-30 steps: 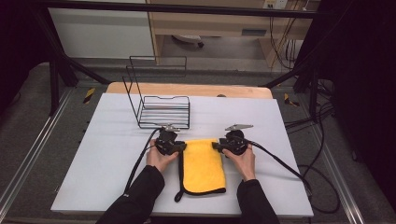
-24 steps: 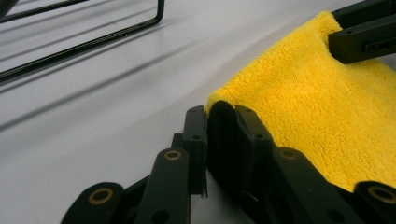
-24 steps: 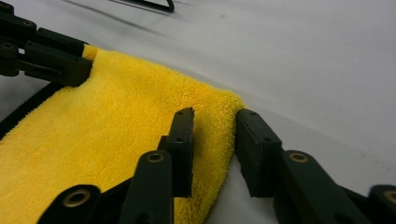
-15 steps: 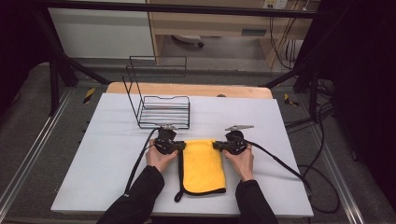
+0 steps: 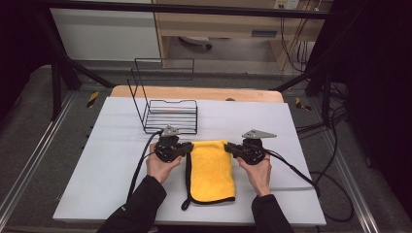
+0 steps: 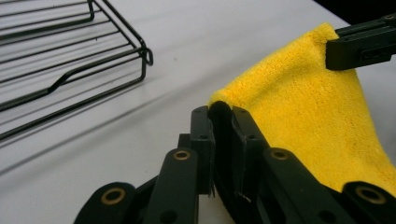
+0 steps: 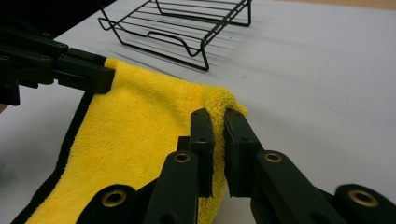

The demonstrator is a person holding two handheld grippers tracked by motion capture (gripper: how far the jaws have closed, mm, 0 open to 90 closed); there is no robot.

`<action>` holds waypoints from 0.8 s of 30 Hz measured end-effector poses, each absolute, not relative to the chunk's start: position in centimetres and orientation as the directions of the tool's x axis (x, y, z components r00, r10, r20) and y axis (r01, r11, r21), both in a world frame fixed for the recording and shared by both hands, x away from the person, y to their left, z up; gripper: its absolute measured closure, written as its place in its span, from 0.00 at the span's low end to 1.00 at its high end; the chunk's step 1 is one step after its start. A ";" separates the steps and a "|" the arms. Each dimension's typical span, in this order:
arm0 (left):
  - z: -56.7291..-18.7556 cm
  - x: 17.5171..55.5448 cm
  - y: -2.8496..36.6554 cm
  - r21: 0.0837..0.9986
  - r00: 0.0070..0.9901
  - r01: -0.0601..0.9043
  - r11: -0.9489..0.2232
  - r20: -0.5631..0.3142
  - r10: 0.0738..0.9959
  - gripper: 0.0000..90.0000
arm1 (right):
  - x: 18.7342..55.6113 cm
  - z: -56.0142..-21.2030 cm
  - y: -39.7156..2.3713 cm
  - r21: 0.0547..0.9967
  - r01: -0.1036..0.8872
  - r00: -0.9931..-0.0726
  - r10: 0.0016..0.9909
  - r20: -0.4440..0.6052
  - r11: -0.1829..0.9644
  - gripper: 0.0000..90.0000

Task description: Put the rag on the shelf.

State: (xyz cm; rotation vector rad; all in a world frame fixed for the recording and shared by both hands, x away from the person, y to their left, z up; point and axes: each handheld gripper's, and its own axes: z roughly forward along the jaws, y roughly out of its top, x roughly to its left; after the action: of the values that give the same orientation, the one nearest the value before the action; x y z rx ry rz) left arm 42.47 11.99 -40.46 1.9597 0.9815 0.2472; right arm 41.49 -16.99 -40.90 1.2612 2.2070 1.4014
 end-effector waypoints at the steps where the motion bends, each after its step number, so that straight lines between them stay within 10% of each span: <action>1: -40.2 42.3 12.1 0.803 0.668 0.527 -0.278 -0.189 0.720 0.90 | 41.3 -40.7 -17.0 0.835 0.524 -0.603 0.765 0.224 0.169 0.93; 24: -36.1 38.8 12.3 0.899 0.709 0.372 -0.230 -0.116 0.695 0.90 | 37.4 -35.9 -17.2 0.921 0.362 -0.620 0.775 0.123 0.144 0.93</action>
State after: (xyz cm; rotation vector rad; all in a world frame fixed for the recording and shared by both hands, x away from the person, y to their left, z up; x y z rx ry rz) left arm 38.76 12.31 -36.12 1.8468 0.8350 0.3772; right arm 37.42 -17.21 -35.88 1.0898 2.0464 1.4730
